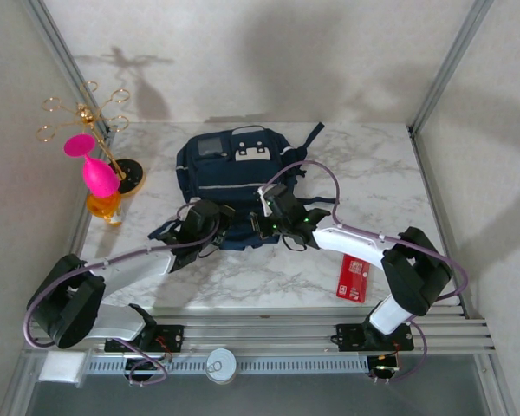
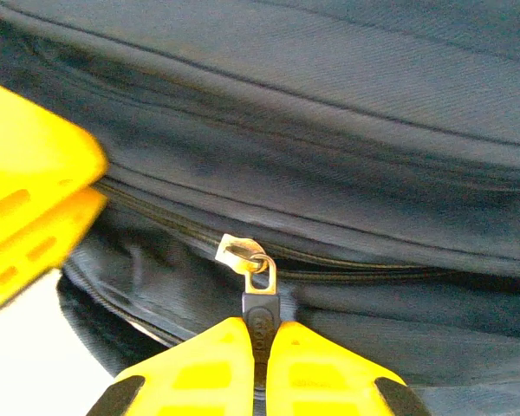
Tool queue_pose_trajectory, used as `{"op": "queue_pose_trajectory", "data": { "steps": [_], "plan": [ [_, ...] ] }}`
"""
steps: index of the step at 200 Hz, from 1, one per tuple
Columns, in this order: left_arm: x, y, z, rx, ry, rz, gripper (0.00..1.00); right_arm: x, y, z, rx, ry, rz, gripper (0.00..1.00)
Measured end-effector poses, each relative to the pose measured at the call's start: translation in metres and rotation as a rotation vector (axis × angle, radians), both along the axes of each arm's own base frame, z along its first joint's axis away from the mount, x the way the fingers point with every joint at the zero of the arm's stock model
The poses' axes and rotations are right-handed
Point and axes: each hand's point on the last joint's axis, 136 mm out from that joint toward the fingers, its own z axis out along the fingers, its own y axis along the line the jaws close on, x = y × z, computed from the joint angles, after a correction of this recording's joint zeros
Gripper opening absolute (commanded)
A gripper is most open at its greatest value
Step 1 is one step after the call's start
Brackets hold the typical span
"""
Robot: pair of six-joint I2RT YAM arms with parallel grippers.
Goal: Pack the student bag
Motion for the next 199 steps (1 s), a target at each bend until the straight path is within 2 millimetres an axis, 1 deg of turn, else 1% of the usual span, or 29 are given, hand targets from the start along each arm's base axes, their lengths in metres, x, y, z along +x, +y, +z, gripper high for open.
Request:
{"op": "queue_pose_trajectory", "data": {
  "steps": [14, 27, 36, 46, 53, 59, 65, 70, 73, 82, 93, 99, 104, 113, 122, 131, 138, 145, 156, 165, 199],
  "plan": [
    [-0.001, 0.014, 0.002, 0.025, -0.005, 0.019, 0.00, 0.007, -0.011, 0.002, -0.014, -0.020, -0.026, 0.00],
    [-0.005, 0.037, 0.002, 0.037, -0.020, 0.049, 0.00, 0.016, -0.025, 0.003, -0.021, -0.030, -0.061, 0.00],
    [-0.008, 0.057, -0.001, 0.060, -0.022, 0.072, 0.00, 0.025, -0.037, 0.005, -0.026, -0.040, -0.097, 0.00],
    [-0.007, 0.083, -0.008, 0.107, 0.000, 0.111, 0.00, 0.041, -0.060, 0.005, -0.054, -0.056, -0.177, 0.00],
    [-0.006, 0.101, -0.012, 0.145, 0.017, 0.140, 0.00, 0.051, -0.074, 0.006, -0.071, -0.069, -0.222, 0.00],
    [-0.005, 0.112, -0.015, 0.172, 0.027, 0.154, 0.00, 0.057, -0.083, 0.006, -0.082, -0.075, -0.248, 0.00],
    [-0.004, 0.122, -0.016, 0.195, 0.034, 0.167, 0.00, 0.060, -0.087, 0.006, -0.090, -0.080, -0.259, 0.00],
    [-0.004, 0.127, -0.018, 0.212, 0.042, 0.171, 0.04, 0.061, -0.087, 0.006, -0.092, -0.084, -0.258, 0.00],
    [-0.004, 0.129, -0.018, 0.222, 0.045, 0.168, 0.04, 0.060, -0.086, 0.007, -0.093, -0.087, -0.252, 0.00],
    [-0.005, 0.127, -0.017, 0.229, 0.044, 0.150, 0.03, 0.057, -0.077, 0.010, -0.088, -0.098, -0.222, 0.00],
    [-0.006, 0.121, -0.014, 0.223, 0.033, 0.121, 0.04, 0.050, -0.061, 0.015, -0.061, -0.095, -0.163, 0.00],
    [-0.006, 0.117, -0.012, 0.217, 0.025, 0.109, 0.06, 0.046, -0.050, 0.018, -0.034, -0.093, -0.122, 0.00],
    [-0.006, 0.114, -0.010, 0.212, 0.019, 0.098, 0.10, 0.042, -0.042, 0.021, -0.015, -0.089, -0.090, 0.01],
    [-0.008, 0.107, -0.008, 0.205, 0.013, 0.076, 0.19, 0.038, -0.029, 0.024, 0.010, -0.081, -0.039, 0.06],
    [-0.008, 0.100, -0.007, 0.190, 0.011, 0.058, 0.24, 0.037, -0.017, 0.027, 0.029, -0.070, -0.004, 0.16],
    [-0.009, 0.091, -0.004, 0.181, 0.004, 0.031, 0.32, 0.037, -0.003, 0.029, 0.052, -0.054, 0.027, 0.22],
    [-0.010, 0.084, 0.000, 0.169, -0.004, 0.015, 0.35, 0.037, 0.006, 0.030, 0.066, -0.046, 0.051, 0.27],
    [-0.011, 0.075, 0.003, 0.159, -0.011, -0.002, 0.36, 0.036, 0.014, 0.030, 0.076, -0.034, 0.069, 0.33],
    [-0.013, 0.065, 0.008, 0.138, -0.021, -0.020, 0.36, 0.034, 0.021, 0.027, 0.073, -0.024, 0.090, 0.36],
    [-0.014, 0.059, 0.010, 0.128, -0.026, -0.030, 0.35, 0.033, 0.025, 0.022, 0.062, -0.007, 0.091, 0.38],
    [-0.011, 0.058, 0.008, 0.116, -0.017, -0.017, 0.33, 0.031, 0.025, 0.000, 0.006, 0.045, 0.093, 0.44]
  ]
}}
